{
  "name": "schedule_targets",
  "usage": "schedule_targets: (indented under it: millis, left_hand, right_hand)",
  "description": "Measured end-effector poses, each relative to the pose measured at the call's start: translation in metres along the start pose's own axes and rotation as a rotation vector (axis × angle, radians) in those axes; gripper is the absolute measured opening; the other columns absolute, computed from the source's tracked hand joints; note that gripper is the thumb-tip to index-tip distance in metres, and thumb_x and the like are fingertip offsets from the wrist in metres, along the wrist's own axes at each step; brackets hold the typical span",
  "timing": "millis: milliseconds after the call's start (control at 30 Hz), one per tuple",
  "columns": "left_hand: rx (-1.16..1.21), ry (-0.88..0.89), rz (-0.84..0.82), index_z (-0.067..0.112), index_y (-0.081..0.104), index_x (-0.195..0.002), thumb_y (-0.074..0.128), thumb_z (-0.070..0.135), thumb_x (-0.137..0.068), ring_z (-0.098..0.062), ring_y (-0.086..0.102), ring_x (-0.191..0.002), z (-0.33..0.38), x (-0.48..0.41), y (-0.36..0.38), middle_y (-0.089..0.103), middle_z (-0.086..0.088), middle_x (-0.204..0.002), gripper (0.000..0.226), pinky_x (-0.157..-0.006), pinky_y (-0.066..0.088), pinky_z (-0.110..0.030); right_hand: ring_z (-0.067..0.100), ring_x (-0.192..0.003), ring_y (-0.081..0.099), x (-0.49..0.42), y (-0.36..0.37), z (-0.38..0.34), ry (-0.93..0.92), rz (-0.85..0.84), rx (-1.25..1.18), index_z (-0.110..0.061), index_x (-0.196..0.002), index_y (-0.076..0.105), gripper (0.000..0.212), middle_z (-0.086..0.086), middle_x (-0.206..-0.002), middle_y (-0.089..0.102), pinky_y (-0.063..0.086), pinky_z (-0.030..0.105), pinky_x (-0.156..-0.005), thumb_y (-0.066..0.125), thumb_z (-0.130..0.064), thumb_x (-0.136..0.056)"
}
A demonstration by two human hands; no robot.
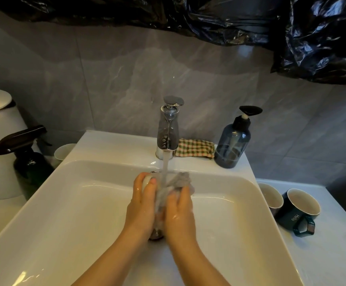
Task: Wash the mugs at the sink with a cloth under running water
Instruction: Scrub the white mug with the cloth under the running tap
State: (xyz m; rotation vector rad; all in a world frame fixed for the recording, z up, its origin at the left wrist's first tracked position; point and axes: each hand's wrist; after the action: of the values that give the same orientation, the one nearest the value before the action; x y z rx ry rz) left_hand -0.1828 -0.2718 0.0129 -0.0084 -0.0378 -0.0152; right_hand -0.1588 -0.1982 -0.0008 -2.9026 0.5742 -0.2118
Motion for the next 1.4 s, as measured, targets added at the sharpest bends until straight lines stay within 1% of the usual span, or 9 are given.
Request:
schedule_targets:
  millis: [100, 267, 433, 567, 767, 967, 1133, 1300, 1400]
  left_hand:
    - [0.052, -0.032, -0.030, 0.022, 0.052, -0.113, 0.041, 0.059, -0.072, -0.018, 0.065, -0.085, -0.002, -0.002, -0.002, 0.068, 0.001, -0.091, 0.056, -0.076, 0.051, -0.037]
    - [0.020, -0.073, -0.037, 0.045, 0.051, -0.105, 0.043, 0.058, -0.070, -0.012, 0.061, -0.085, -0.003, -0.001, -0.002, 0.064, 0.005, -0.096, 0.039, -0.067, 0.045, -0.028]
    - [-0.024, -0.021, -0.022, 0.030, 0.051, -0.109, 0.039, 0.051, -0.085, -0.016, 0.065, -0.083, -0.002, -0.002, -0.005, 0.068, 0.000, -0.094, 0.034, -0.070, 0.048, -0.029]
    - [0.006, -0.037, -0.077, 0.037, 0.054, -0.109, 0.040, 0.066, -0.060, -0.021, 0.062, -0.092, -0.004, 0.000, -0.008, 0.065, 0.002, -0.098, 0.058, -0.076, 0.051, -0.037]
    - [0.054, -0.090, 0.060, 0.038, 0.050, -0.109, 0.043, 0.056, -0.077, -0.024, 0.064, -0.091, 0.000, -0.003, -0.005, 0.067, -0.003, -0.099, 0.037, -0.090, 0.049, -0.046]
    - [0.051, -0.056, -0.067, 0.035, 0.056, -0.107, 0.042, 0.059, -0.064, -0.017, 0.059, -0.095, 0.003, 0.002, -0.006, 0.063, 0.006, -0.100, 0.050, -0.080, 0.047, -0.035]
    - [-0.019, -0.125, 0.028, 0.037, 0.050, -0.116, 0.040, 0.059, -0.075, -0.021, 0.062, -0.093, 0.000, -0.004, -0.009, 0.065, -0.001, -0.103, 0.048, -0.089, 0.048, -0.041]
    - [0.038, -0.098, -0.133, 0.033, 0.058, -0.104, 0.044, 0.052, -0.071, -0.019, 0.061, -0.096, 0.004, 0.001, -0.009, 0.065, 0.000, -0.103, 0.040, -0.086, 0.049, -0.041]
    - [0.158, -0.197, -0.021, 0.026, 0.059, -0.103, 0.043, 0.043, -0.088, -0.024, 0.061, -0.092, 0.003, 0.000, 0.001, 0.065, -0.011, -0.103, 0.027, -0.078, 0.049, -0.039]
  right_hand:
    - [0.006, -0.121, 0.039, 0.006, 0.010, 0.000, -0.154, 0.038, 0.050, -0.043, -0.144, 0.018, 0.052, -0.022, -0.139, 0.022, 0.042, 0.026, -0.099, 0.038, -0.043, -0.096]
    - [0.022, -0.096, 0.063, -0.012, -0.002, -0.002, 0.305, -0.043, -0.437, -0.027, -0.118, 0.057, 0.043, 0.006, -0.105, 0.067, 0.051, 0.041, -0.089, 0.035, -0.055, -0.094]
    - [0.016, -0.122, 0.045, 0.011, 0.008, -0.003, -0.012, -0.004, -0.062, -0.042, -0.145, 0.012, 0.056, -0.004, -0.142, 0.036, 0.041, 0.038, -0.104, 0.039, -0.039, -0.097]
    - [0.024, -0.081, 0.065, -0.008, -0.014, -0.019, 0.424, -0.127, -0.619, -0.023, -0.111, 0.062, 0.050, 0.007, -0.085, 0.071, 0.053, 0.036, -0.070, 0.035, -0.060, -0.092]
    - [0.013, -0.108, 0.055, 0.008, 0.006, -0.005, 0.276, -0.019, -0.447, -0.032, -0.140, 0.030, 0.044, -0.001, -0.127, 0.051, 0.047, 0.031, -0.097, 0.040, -0.036, -0.097]
    - [0.030, -0.076, 0.066, -0.006, -0.021, -0.020, 0.519, -0.166, -0.690, -0.016, -0.101, 0.066, 0.062, 0.011, -0.076, 0.072, 0.053, 0.036, -0.066, 0.030, -0.066, -0.091]
    - [0.020, -0.114, 0.056, 0.009, 0.010, 0.002, 0.200, -0.111, -0.224, -0.031, -0.143, 0.027, 0.063, 0.003, -0.132, 0.052, 0.049, 0.036, -0.093, 0.046, -0.048, -0.085]
    - [0.033, -0.093, 0.065, -0.007, -0.017, -0.019, 0.500, -0.088, -0.672, -0.021, -0.108, 0.063, 0.053, 0.014, -0.100, 0.070, 0.052, 0.049, -0.086, 0.040, -0.064, -0.088]
    - [0.033, -0.095, 0.061, 0.000, -0.018, -0.020, 0.425, -0.055, -0.515, -0.017, -0.110, 0.059, 0.042, 0.015, -0.107, 0.066, 0.050, 0.045, -0.085, 0.038, -0.050, -0.095]
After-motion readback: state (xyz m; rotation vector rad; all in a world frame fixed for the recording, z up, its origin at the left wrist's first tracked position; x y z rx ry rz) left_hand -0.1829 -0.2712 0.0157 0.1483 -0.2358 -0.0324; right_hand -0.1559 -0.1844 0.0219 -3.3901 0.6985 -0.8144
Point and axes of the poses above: each hand's wrist, its own x-axis away from the middle knuckle, its own y-axis out of the palm, z = x × y
